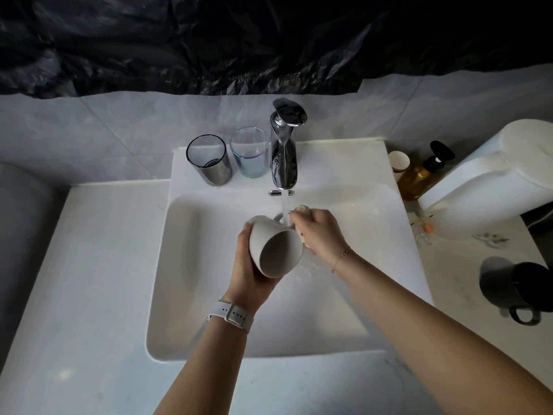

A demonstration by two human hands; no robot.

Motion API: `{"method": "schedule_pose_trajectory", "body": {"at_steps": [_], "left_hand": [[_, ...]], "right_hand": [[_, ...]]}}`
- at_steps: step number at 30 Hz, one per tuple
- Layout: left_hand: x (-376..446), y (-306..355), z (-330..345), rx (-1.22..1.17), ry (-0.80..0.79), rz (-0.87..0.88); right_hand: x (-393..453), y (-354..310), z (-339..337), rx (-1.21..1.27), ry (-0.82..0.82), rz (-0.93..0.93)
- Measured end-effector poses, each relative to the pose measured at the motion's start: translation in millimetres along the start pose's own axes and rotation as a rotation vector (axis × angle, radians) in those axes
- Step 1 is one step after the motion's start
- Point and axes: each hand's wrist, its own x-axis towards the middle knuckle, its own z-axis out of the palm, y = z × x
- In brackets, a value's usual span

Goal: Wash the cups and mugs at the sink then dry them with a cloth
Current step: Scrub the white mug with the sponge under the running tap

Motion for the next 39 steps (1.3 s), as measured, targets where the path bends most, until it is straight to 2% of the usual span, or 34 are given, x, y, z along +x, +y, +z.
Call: {"method": "schedule_pose_trajectory", "body": {"at_steps": [4, 9, 13, 16, 20, 22, 23, 25, 27, 30, 34, 36, 39], "left_hand": [[-2, 18, -12, 0.186, -0.069, 0.020], [8, 47, -13, 0.358, -0.066, -0.058], [17, 46, 5, 0.280, 0.050, -0.126], [26, 37, 13, 0.179, 0.085, -0.199], [36, 22, 18, 0.020, 0.047, -0.313], [40, 14, 24, -0.059, 0.058, -0.363], [42, 11, 26, -0.071, 0.071, -0.371], [47, 6, 27, -0.041, 0.077, -0.360], [48, 3, 27, 0.036, 0.067, -0.329], [46, 2, 24, 0.125, 0.044, -0.275], [42, 8, 22, 0.126, 0.041, -0.230], [43, 12, 19, 0.194, 0.065, -0.158], [39, 16, 16, 0.310, 0.079, -0.050]], "right_hand": [[5, -13, -7, -0.015, -0.029, -0.016], [18, -38, -19, 0.092, -0.151, 0.141], [35, -42, -16, 0.232, -0.203, 0.301], [38, -34, -15, 0.340, -0.164, 0.321], [26, -18, -22, 0.331, -0.068, 0.207], [16, -5, -27, 0.367, 0.077, 0.069], [9, 1, -30, 0.370, 0.143, -0.062], [1, 7, -36, 0.139, 0.214, -0.365], [9, 8, -45, -0.198, 0.098, -0.596], [28, -11, -53, -0.400, -0.123, -0.634], [39, -29, -39, -0.685, -0.269, -0.828], [40, -27, -29, -0.777, -0.341, -0.781], [38, -22, -19, -0.679, -0.364, -0.490]]}}
